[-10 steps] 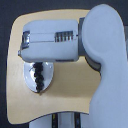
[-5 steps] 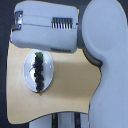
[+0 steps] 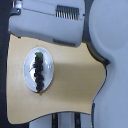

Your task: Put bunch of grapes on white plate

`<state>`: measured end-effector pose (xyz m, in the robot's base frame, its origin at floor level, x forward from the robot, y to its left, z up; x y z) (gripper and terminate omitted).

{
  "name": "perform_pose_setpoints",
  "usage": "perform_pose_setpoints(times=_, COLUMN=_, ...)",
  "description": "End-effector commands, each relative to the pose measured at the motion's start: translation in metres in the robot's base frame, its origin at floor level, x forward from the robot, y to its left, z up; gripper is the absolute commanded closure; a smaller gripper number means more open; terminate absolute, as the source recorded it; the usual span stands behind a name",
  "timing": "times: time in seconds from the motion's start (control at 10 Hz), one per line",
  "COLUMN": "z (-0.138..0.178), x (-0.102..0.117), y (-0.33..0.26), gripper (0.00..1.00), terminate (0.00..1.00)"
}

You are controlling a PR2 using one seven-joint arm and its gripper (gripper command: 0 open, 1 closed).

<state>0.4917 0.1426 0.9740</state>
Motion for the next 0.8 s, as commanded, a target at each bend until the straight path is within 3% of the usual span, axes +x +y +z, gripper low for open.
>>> perform_pose_setpoints(times=0.0, z=0.008, x=-0.031, y=-0.119, gripper=0.0, terminate=0.0)
perform_pose_setpoints(times=0.3, z=0.013, x=-0.046, y=-0.197, gripper=0.0, terminate=0.0)
perform_pose_setpoints(times=0.7, z=0.018, x=-0.05, y=-0.281, gripper=0.0, terminate=0.0)
